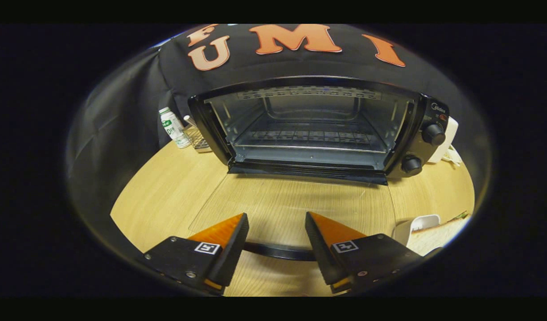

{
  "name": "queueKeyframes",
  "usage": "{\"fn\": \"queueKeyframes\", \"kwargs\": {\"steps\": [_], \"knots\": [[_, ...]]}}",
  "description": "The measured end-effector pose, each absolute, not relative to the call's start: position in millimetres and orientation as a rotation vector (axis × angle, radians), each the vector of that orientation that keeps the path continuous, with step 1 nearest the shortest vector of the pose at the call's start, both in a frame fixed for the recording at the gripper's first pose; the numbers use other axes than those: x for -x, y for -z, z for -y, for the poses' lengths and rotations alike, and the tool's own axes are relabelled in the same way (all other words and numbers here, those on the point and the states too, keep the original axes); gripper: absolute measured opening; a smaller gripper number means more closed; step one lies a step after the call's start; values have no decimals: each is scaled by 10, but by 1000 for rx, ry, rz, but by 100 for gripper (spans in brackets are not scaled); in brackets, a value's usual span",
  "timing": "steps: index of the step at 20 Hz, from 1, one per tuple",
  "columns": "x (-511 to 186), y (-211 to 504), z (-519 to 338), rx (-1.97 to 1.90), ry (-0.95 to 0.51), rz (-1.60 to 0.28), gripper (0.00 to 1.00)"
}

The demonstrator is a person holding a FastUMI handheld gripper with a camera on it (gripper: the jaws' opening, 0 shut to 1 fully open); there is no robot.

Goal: Open the toaster oven, put the food inside, and close the toaster oven door.

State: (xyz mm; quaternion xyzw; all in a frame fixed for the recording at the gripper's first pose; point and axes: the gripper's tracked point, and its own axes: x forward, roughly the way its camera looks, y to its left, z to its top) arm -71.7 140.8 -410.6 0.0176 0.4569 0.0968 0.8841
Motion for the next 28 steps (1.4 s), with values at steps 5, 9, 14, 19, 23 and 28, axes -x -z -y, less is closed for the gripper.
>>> {"fn": "queueKeyframes", "kwargs": {"steps": [5,9,14,19,23,28], "knots": [[643,3736,-1355,-52,-203,-880,78],[642,3397,-1271,-46,-221,-826,82],[648,2934,-1006,-30,-223,-748,90],[722,2689,-470,24,-182,-726,93],[862,2666,27,47,-119,-758,95],[1046,2775,526,32,-58,-809,97]]}}
